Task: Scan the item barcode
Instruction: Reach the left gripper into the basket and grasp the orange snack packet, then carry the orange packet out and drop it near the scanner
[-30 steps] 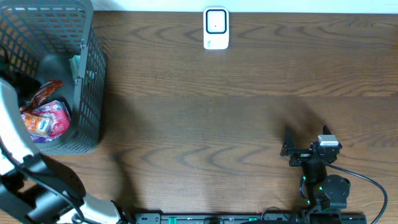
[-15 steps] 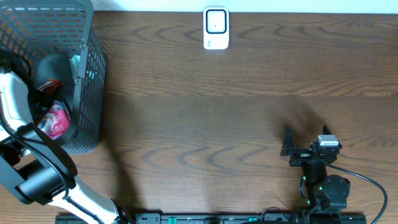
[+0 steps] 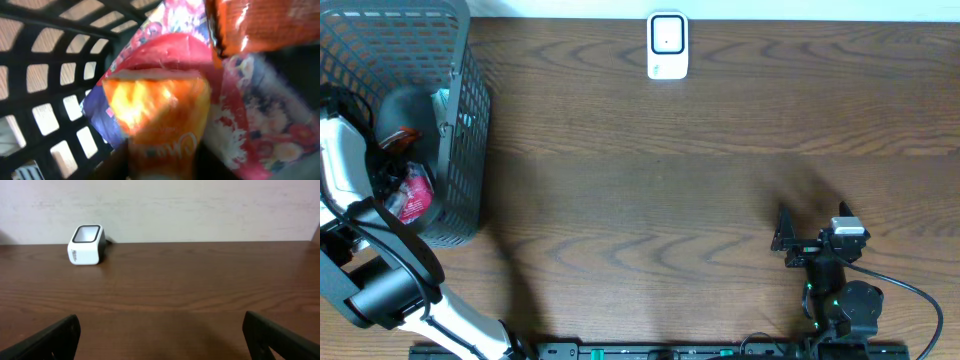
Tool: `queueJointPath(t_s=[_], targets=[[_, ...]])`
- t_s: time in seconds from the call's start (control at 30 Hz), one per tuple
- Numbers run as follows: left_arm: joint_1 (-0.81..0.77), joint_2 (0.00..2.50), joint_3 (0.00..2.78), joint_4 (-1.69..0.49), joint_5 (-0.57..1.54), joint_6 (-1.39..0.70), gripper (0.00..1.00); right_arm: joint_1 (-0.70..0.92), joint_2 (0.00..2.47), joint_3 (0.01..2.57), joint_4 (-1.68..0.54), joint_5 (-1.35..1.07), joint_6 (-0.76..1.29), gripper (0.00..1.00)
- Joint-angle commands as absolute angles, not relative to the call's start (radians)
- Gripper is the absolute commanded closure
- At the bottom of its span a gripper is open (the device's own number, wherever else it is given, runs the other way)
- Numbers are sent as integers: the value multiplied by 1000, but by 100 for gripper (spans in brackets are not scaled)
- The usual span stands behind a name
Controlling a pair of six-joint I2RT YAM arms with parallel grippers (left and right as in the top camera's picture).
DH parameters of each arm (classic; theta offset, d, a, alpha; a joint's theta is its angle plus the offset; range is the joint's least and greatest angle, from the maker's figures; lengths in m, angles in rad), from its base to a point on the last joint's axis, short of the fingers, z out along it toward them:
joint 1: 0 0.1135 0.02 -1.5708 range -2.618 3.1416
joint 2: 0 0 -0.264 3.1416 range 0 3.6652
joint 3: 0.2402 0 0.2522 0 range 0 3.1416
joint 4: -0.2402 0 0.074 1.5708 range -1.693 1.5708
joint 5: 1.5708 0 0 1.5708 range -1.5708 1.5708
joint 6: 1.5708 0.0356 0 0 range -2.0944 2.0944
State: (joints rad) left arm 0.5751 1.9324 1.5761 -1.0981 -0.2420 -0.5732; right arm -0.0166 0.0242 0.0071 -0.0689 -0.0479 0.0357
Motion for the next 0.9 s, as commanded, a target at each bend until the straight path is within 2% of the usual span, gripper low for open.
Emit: queueJointPath(t_s=[0.0,0.27,0.6,0.73,0.8,0.83,0.87], targets=[[579,1940,1550,-1103,-246,-574,92,-19,20,6,-72,-43,21,1],[579,1826,1612,-1110,-216,-570,93,-19,20,6,-72,-43,21,1],[571,1443,1670,-960,-94,-570,93,-19,20,6,-72,-43,21,1],[522,1311,1670,-877,124,-561,93,-19,20,6,-72,-43,21,1],[464,1270,1670,-828,274,-484,93,-19,20,6,-72,-43,21,1],[418,1253,1669,-800,353,-420,93,-19,20,6,-72,-43,21,1],[288,1232,1669,-759,419,-303,93,-19,20,6,-72,-43,21,1]])
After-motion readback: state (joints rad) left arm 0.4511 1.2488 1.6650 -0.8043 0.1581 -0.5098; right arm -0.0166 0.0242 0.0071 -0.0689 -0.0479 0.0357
